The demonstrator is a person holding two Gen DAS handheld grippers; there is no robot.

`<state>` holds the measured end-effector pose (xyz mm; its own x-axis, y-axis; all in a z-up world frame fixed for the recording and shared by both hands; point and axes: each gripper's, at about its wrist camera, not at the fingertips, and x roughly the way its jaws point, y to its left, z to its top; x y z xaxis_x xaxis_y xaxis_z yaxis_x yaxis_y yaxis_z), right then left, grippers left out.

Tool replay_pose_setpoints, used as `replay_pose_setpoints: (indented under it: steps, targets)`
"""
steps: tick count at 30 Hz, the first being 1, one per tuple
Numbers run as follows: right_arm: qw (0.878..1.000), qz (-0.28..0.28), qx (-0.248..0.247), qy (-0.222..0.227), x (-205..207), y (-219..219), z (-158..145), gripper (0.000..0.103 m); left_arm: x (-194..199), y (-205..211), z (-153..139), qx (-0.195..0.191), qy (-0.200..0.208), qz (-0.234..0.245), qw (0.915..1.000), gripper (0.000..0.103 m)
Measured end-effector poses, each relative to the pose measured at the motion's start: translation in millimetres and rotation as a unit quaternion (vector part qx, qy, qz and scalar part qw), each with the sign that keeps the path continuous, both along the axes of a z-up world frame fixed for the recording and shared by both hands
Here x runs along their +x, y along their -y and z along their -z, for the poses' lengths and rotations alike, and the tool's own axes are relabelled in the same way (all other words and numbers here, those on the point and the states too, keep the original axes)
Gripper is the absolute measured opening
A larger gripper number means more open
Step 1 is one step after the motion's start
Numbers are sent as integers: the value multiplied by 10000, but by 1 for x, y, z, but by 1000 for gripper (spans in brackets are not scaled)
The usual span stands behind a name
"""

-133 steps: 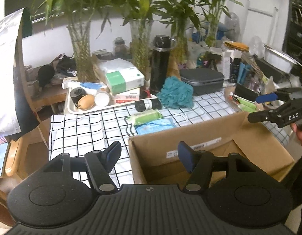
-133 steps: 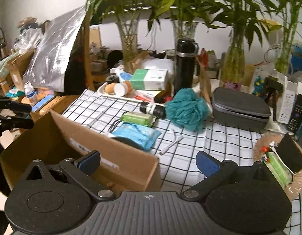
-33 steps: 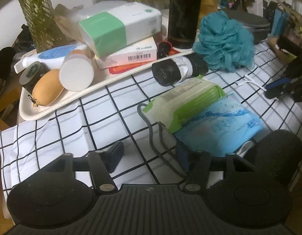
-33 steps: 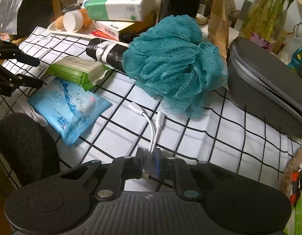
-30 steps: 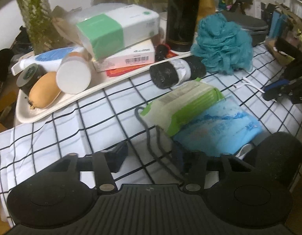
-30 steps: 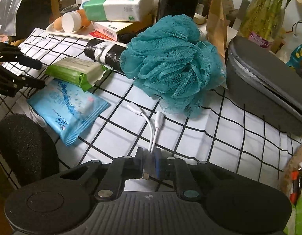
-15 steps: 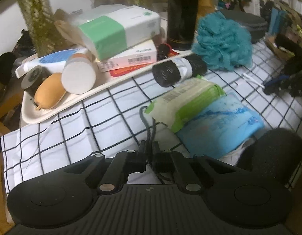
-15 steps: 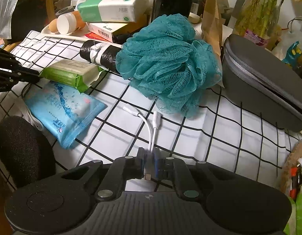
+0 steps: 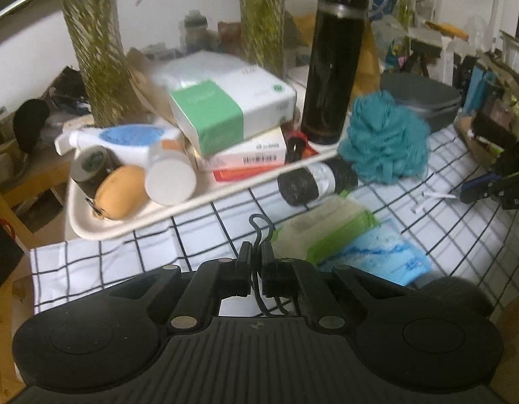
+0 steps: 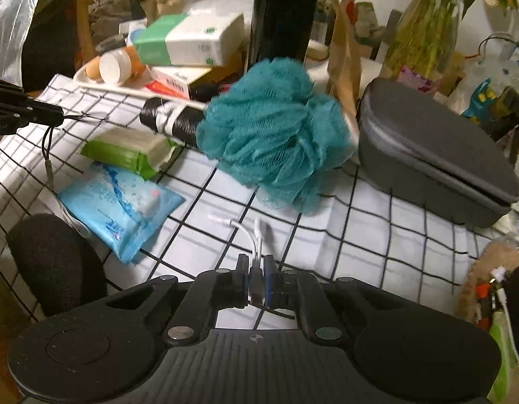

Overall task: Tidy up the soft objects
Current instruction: 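Lift and carry the black cord and white cable in both tools to the box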

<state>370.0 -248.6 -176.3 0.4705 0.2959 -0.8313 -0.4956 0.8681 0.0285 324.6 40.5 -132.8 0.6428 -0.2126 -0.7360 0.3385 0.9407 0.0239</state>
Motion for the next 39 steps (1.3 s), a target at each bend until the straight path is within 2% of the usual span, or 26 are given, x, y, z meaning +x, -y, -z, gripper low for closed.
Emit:
replay_pose_setpoints:
  steps: [4,8,15,18,20,24,26,31,33,34,36,39]
  targets:
    - [9998,103,74,163,-5,8,-13,10,-7,-4,-15,-97,174,-47,9998,6]
    - [9989,210,230,352,-10,16,-32,2,-13,-6,-29,-241,307,-58,9992,6]
    - [9977,146,397,530,-22,19,-51,2,-23,-6,-46,-393,508,-83,9979,6]
    - [9983,90,500,284,-19,21,-41,4,-26,-7,-49,-433,552,-88,9975,6]
    - [9988,66,464,-125,-16,19,-28,6,-26,-7,-50,-451,556,-76,9974,6]
    - [9977,-22,233,-636,-12,12,-2,25,-23,-7,-47,-448,514,-67,9977,6]
    - [9970,-40,95,-767,-11,10,8,27,-23,-6,-48,-456,514,-35,9976,6]
    - [9961,-16,-169,-868,-8,6,23,27,-23,-5,-49,-482,514,7,9975,6]
    - [9967,-31,-129,-795,-7,8,26,26,-24,-5,-49,-495,510,6,9975,6]
    - [9966,9,-75,-815,-5,10,27,23,-24,-5,-49,-491,514,3,9975,6]
    - [9971,60,-64,-760,-4,12,28,11,-24,-5,-49,-503,520,2,9974,6]
    - [9975,114,-21,-693,-3,12,28,9,-25,-4,-52,-518,537,28,9972,6]
